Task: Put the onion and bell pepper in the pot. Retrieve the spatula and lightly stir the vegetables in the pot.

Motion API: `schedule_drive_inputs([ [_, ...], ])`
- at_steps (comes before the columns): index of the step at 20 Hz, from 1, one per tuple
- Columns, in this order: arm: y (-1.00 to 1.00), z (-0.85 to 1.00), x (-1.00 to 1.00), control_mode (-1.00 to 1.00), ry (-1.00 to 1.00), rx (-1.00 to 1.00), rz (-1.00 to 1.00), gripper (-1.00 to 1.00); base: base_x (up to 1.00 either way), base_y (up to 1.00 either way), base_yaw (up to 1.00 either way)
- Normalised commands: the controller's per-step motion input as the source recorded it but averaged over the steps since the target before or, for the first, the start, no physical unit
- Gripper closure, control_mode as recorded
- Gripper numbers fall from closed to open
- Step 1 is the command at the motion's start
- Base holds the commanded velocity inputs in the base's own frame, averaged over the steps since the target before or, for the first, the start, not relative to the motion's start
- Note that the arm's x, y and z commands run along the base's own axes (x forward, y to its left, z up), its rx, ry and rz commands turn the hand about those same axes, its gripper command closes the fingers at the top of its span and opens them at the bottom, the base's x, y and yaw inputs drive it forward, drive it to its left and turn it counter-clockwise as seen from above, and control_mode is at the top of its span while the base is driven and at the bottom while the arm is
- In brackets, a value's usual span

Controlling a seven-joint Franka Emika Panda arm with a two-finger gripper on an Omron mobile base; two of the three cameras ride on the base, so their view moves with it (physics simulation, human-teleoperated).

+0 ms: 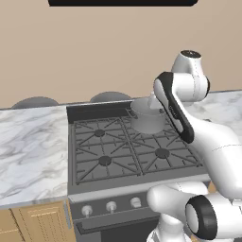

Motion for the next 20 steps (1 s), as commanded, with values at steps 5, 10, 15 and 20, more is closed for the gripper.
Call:
schedule_drive_inputs([
  [5,-0.07,-0.05,-0.05,-1.0,0.0,-0.01,0.0,-1.0,0.0,0.0,0.0],
  [10,-0.56,-0.27,-0.15,-1.0,0.0,0.0,0.0,-1.0,0.0,0.0,0.0],
  [15,-0.82,-0.32,-0.23,-1.0,0.0,0.0,0.0,-1.0,0.0,0.0,0.0],
  [20,-1.0,-0.28,-0.26,-1.0,0.0,0.0,0.0,-1.0,0.0,0.0,0.0],
])
